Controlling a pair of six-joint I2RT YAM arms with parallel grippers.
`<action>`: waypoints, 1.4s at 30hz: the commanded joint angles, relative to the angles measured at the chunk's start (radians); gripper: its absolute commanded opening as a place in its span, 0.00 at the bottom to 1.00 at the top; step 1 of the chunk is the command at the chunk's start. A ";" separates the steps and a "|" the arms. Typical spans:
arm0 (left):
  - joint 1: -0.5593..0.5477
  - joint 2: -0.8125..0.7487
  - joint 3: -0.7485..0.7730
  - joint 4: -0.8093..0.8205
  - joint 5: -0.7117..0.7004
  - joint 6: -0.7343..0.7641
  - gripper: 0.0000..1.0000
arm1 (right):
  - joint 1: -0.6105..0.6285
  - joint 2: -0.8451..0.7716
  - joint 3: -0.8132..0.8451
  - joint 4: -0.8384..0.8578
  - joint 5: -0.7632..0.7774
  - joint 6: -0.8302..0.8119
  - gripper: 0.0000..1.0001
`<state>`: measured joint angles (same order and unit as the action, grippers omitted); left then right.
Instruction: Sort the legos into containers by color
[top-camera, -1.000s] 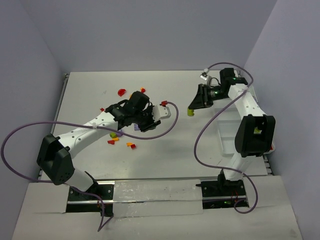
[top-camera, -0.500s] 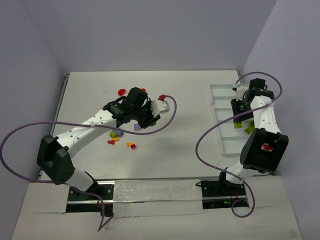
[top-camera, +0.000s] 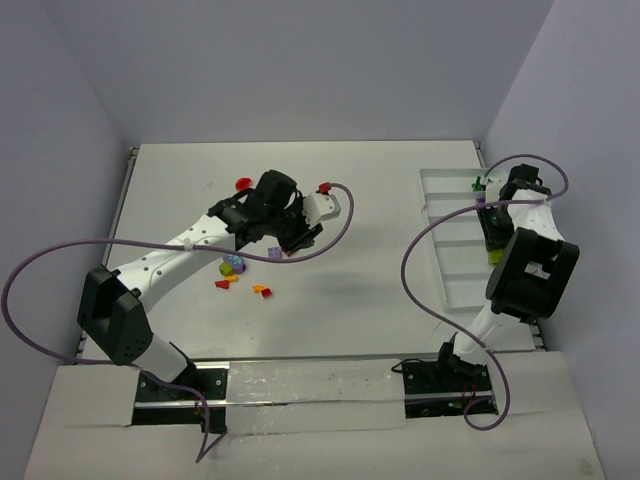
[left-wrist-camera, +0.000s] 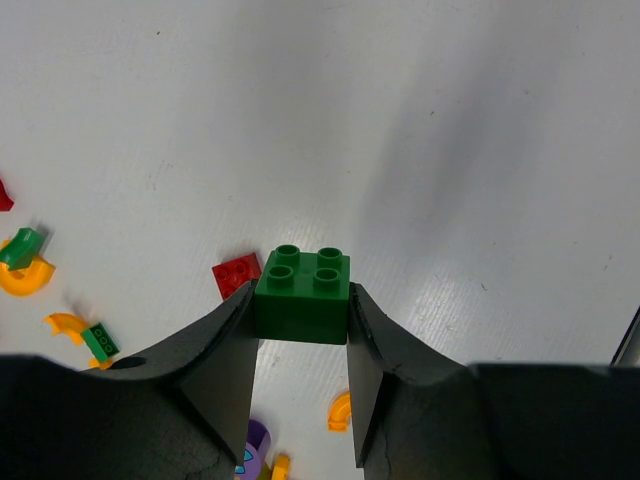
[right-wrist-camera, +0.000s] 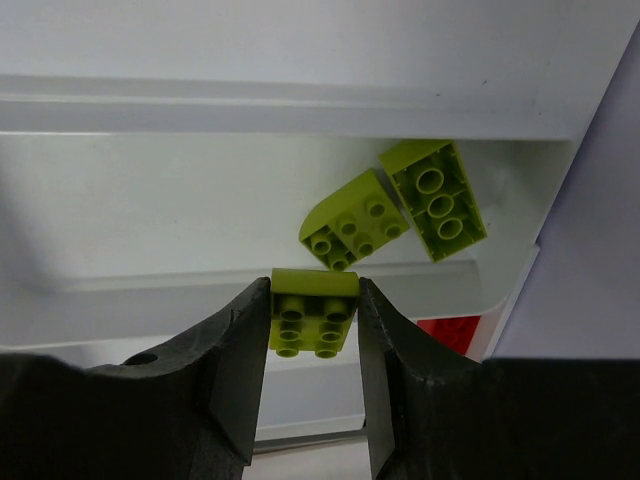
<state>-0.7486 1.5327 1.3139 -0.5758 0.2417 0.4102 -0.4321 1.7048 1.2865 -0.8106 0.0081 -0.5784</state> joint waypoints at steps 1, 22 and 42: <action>0.006 0.010 0.054 0.014 0.007 -0.031 0.00 | -0.011 0.032 0.050 0.067 0.022 -0.012 0.06; 0.034 0.015 0.063 0.027 0.023 -0.046 0.00 | -0.011 0.100 0.093 0.044 0.084 -0.002 0.71; 0.152 -0.020 0.144 0.116 0.604 -0.388 0.00 | 0.349 -0.186 0.084 -0.138 -1.070 0.272 0.75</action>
<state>-0.5980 1.5463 1.4166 -0.5428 0.6402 0.1609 -0.1886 1.5494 1.4441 -0.9838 -0.6535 -0.4508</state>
